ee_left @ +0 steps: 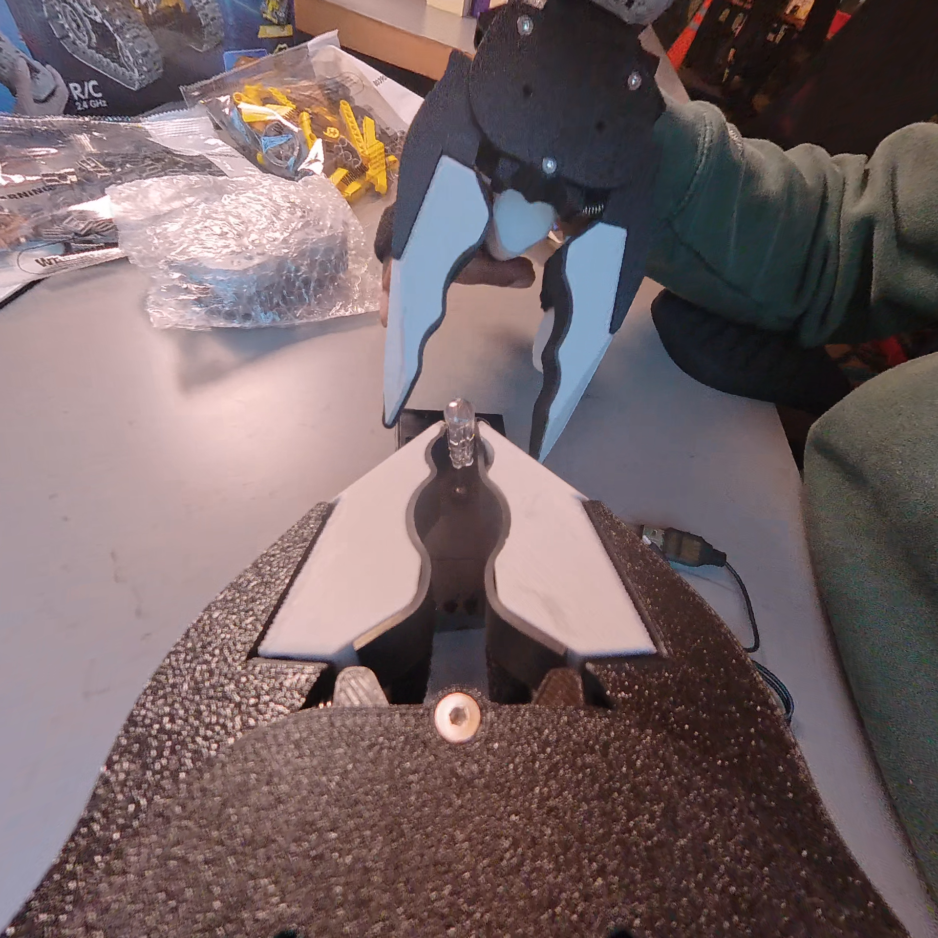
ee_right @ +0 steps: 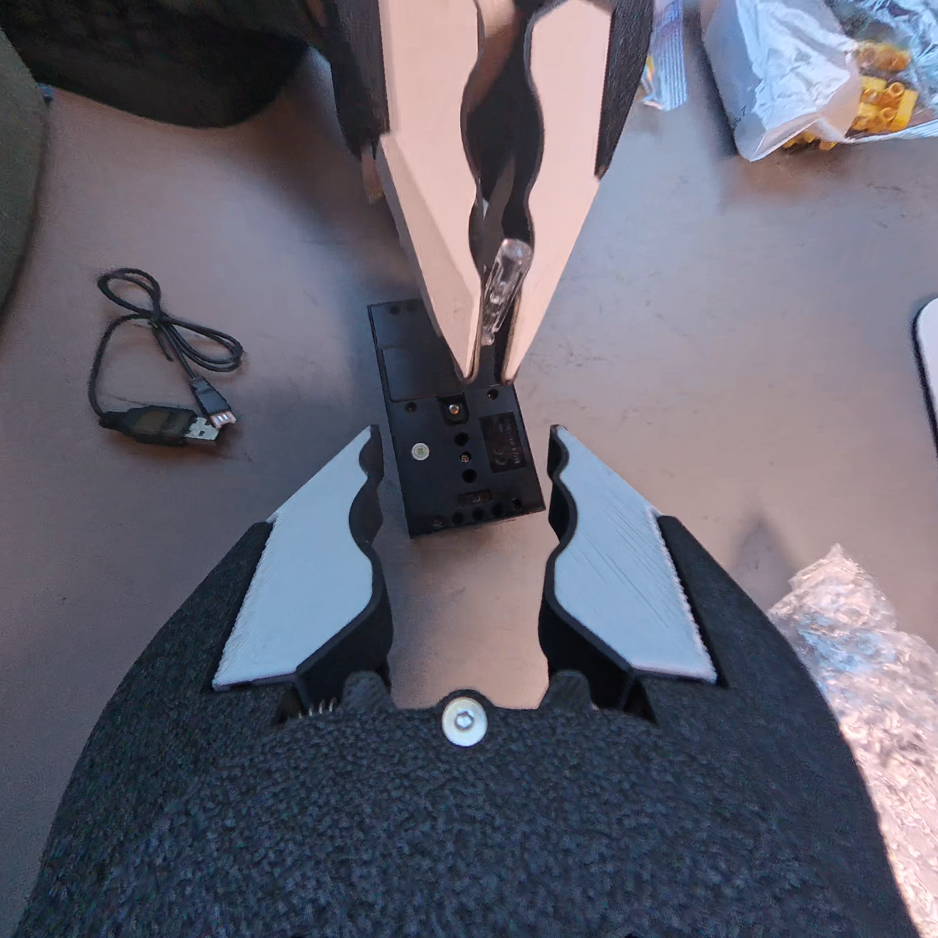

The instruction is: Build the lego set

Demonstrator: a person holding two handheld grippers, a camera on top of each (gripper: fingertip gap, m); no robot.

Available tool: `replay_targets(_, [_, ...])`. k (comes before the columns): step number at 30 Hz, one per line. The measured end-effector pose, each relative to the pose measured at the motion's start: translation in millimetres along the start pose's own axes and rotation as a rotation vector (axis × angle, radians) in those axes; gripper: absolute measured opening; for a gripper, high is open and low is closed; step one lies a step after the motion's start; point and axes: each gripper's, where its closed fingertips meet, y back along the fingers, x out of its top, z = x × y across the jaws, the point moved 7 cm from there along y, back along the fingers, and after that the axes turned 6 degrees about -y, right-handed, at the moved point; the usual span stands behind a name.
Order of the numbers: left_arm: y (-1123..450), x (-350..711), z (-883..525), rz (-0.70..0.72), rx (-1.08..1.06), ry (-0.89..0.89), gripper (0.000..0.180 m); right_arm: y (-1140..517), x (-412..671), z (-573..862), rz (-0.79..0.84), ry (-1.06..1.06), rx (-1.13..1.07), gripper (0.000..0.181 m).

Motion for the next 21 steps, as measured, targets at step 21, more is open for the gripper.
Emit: replay_targets(21, [-11, -5, 0, -0.055, -0.003, 0.0, 0.008, 27, 26, 2, 0.28, -0.037, -0.023, 0.018])
